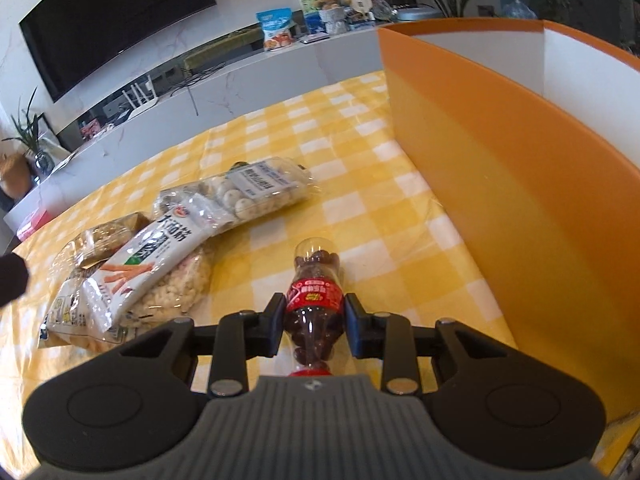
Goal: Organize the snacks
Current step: 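Grasp the cola bottle with the right tool while the left tool reaches the white spicy-strip bag, then close the left tool on the white spicy-strip bag and lift it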
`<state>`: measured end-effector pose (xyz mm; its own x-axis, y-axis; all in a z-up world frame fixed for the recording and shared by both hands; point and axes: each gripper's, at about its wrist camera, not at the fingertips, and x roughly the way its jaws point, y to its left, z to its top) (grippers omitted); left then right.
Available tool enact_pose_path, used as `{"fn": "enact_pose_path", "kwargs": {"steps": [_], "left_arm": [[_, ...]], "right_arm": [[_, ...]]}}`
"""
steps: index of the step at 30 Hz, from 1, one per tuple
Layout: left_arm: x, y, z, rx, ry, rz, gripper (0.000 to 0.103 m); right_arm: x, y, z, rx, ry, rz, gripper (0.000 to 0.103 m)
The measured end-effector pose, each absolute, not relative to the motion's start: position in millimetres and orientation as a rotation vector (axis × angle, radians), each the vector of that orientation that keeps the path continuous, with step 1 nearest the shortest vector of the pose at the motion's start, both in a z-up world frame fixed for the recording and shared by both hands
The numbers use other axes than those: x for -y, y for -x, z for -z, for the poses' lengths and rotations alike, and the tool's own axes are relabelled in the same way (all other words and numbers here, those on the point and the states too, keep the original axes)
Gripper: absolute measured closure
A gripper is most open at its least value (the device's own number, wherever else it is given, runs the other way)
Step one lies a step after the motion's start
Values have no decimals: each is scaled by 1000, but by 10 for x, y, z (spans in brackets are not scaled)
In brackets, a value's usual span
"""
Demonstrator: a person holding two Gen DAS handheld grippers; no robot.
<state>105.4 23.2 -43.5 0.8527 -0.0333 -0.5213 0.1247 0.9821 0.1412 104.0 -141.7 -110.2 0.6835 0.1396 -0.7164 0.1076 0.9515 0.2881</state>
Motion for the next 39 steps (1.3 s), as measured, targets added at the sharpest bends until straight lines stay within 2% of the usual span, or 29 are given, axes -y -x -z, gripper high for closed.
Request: {"fn": "enact_pose_path", "kwargs": {"steps": [6,13,19,24,25,27,32,39], "left_arm": [[-159,-1451,649,-686,-174,152,4],[61,-1756,899,-789,-352,152,4],[87,-2005,1080,-894,-346,128,2],[116,-2016,1128,-863,-390,108,0],[116,-2022,1135,-863,-393,103,7],[143,-2011,1126,-868,-411,88,11],[237,-1937,1074,-864,-455,110,38],[204,-1753,972,-874,-430,144,65]], "right_arm": [[1506,-1041,1121,-820,-382,-13,73],[1540,-1057,1124,-820,-409,-13,74],[1564,-1060,1129,-820,-429,-14,74],[1560,-1052,1127,-816,-423,-14,74],[1557,-1049,1125,-815,-421,-13,74],[1536,-1045,1121,-813,-405,-13,74],[1500,-1032,1113,-808,-388,-7,74],[1493,-1020,1111,-806,-375,-8,74]]}}
